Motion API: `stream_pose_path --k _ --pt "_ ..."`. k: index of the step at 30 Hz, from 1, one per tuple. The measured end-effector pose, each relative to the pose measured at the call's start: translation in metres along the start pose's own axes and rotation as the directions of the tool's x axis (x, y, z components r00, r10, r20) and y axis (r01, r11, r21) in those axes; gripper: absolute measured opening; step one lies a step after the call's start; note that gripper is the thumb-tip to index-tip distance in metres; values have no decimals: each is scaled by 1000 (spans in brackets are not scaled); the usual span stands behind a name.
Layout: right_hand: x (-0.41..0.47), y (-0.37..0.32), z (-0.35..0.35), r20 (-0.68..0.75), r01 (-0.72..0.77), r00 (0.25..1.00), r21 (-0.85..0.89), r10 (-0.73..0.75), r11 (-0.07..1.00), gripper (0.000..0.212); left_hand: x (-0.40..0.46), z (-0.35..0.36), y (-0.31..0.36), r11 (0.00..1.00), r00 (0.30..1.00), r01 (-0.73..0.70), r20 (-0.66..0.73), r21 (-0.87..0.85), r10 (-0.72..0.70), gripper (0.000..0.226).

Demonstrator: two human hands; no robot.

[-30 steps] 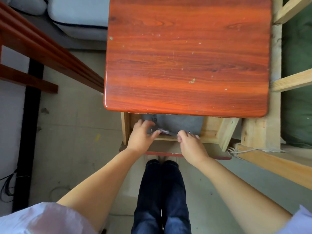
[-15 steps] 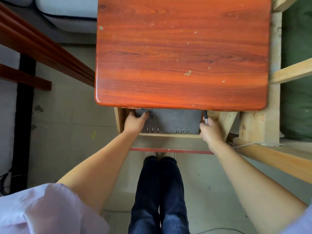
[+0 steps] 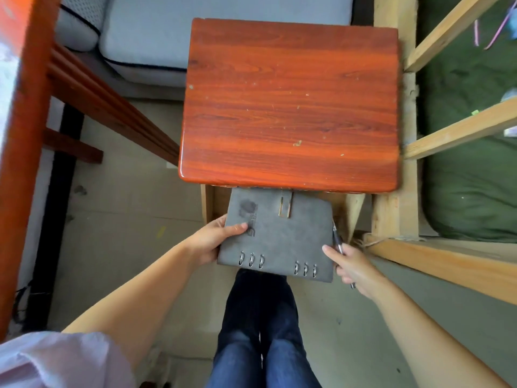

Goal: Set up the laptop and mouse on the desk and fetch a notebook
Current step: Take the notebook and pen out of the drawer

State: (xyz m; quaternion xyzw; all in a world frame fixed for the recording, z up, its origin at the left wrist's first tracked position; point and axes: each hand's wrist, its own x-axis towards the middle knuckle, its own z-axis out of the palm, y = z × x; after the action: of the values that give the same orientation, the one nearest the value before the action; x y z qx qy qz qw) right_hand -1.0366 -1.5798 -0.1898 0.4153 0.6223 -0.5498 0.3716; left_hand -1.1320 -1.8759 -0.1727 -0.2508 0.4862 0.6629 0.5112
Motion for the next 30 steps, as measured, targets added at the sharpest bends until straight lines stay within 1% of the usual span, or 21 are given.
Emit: stream_pose_path --k 1,2,4,6,7,8,9,10,11,12,13,14,15,18,20,21,22,24,25,27,30 --pt "-8 9 -1 0 1 1000 -8 -1 1000 27 -8 -4 0 1000 998 21 54 13 -22 33" --pt "-15 16 -1 -35 8 999 -8 -8 1000 28 -16 -10 -1 998 994 45 96 32 -48 37" --pt "-22 29 -4 -178 -2 984 3 3 1000 29 -27 -21 -4 991 982 96 154 89 -109 41" --pt "-19 39 -6 -297 -59 954 -29 48 998 31 -33 -29 -8 980 968 131 193 150 -159 38" --pt "-16 40 -4 -305 -86 950 -50 67 995 31 -33 -30 -11 972 963 137 204 192 -176 35" --pt "-13 39 0 -281 -105 956 -45 88 993 31 -33 -28 -15 952 962 121 202 280 -182 30" --pt "-8 36 7 -239 -120 964 -4 115 993 31 -30 -25 -20 901 967 80 185 426 -173 26" --pt "-2 33 14 -195 -134 970 58 143 989 31 -26 -20 -26 794 975 34 156 607 -161 24" --pt "4 28 21 -164 -145 972 132 166 981 32 -19 -15 -32 650 980 1 127 760 -150 22" --pt "9 23 28 -140 -155 972 216 188 964 34 -12 -12 -40 509 984 -25 110 861 -139 20" --pt "14 17 36 -127 -164 969 311 211 936 35 -4 -9 -48 408 986 -43 104 912 -131 19" --pt "18 12 43 -124 -174 962 412 244 894 40 4 -7 -56 352 987 -51 101 935 -125 20" --pt "22 8 48 -118 -181 953 521 280 834 47 11 -6 -62 325 989 -50 93 944 -117 21" --pt "29 3 55 -80 -147 937 793 340 592 69 24 -7 -64 313 998 -28 45 949 -47 24" --pt "24 0 57 -62 -125 936 862 347 491 85 29 -8 -59 321 999 -32 27 947 21 34" --pt "21 -1 57 -68 -112 935 873 348 474 92 29 -8 -56 316 998 -49 37 947 45 39" --pt "17 -3 56 -78 -99 936 877 343 470 92 29 -8 -53 305 996 -76 58 949 67 42" --pt "7 -9 53 -107 -71 931 884 349 461 89 22 -5 -50 289 989 -123 93 949 115 43" --pt "2 -14 52 -123 -54 930 887 346 459 95 19 -3 -49 288 985 -137 99 948 142 42" --pt "-8 -23 49 -139 -22 934 897 328 442 102 11 3 -46 295 974 -170 115 940 195 40" --pt "-21 -42 46 -160 21 947 894 277 448 100 2 10 -31 341 950 -244 153 908 272 36"
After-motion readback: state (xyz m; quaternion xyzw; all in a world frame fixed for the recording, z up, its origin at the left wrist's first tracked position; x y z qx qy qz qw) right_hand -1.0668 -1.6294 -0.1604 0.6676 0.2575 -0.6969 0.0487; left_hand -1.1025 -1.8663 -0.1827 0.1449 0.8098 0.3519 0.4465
